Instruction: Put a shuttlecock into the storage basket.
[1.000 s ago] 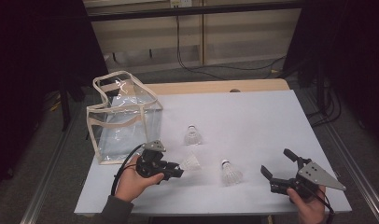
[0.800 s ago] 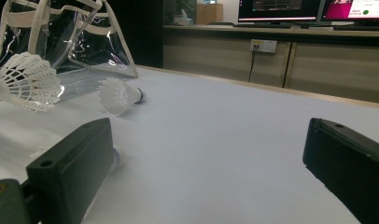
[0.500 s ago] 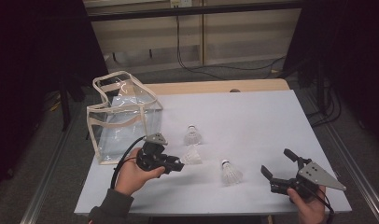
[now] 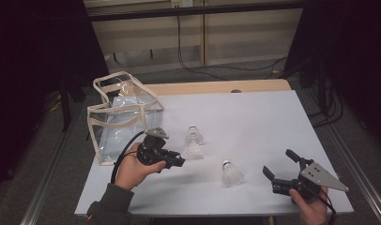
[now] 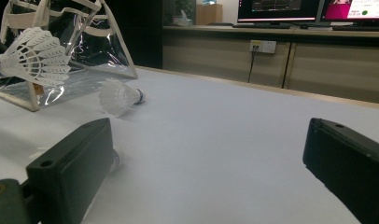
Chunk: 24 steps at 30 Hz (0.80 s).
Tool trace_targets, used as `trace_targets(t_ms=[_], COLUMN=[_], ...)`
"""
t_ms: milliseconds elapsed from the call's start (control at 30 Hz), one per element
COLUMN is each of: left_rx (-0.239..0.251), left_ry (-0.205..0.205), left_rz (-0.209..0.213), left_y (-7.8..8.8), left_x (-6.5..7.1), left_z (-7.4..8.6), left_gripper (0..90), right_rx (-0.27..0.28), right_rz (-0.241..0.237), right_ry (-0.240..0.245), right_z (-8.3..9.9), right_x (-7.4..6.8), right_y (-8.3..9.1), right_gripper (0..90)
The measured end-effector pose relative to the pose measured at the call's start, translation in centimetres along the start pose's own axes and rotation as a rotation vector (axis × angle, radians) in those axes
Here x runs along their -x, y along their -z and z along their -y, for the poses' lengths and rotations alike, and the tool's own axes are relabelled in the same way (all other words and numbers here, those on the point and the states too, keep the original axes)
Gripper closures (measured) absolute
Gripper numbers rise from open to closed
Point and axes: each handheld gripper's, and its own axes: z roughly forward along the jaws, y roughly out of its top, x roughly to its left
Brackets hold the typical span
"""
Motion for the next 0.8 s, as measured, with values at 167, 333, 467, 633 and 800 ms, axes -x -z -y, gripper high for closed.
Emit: trace_targets(t_ms=[167,333,467,633,800], left_rx=[0.006,0.009,0.009,0.017,0.019], left_ry=[0.007,0.008,0.015,0.020,0.023], left_rz=[0.009,0.007,0.007,0.006,-0.001], left_y=[0.2,0.4,0.6,1.0,1.4], left_x=[-0.3,-0.3,-0.4,-0.5,-0.4], left_z=[-0.4,-0.9,-1.3,-1.8,-2.3], left_gripper=[64.4,64.4,64.4,64.4,64.4], right_rx=[0.000,-0.001,-0.001,-0.001,-0.001], right_rz=[-0.003,-0.003,-0.003,-0.005,-0.006], right_ry=[0.001,0.000,0.000,0.000,0.000], right_z=[0.0,0.0,0.0,0.0,0.0], right_x=[0.0,0.0,-0.1,-0.1,-0.1], right_y=[0.0,0.0,0.0,0.0,0.0], right_gripper=[1.8,1.8,1.8,1.8,1.9])
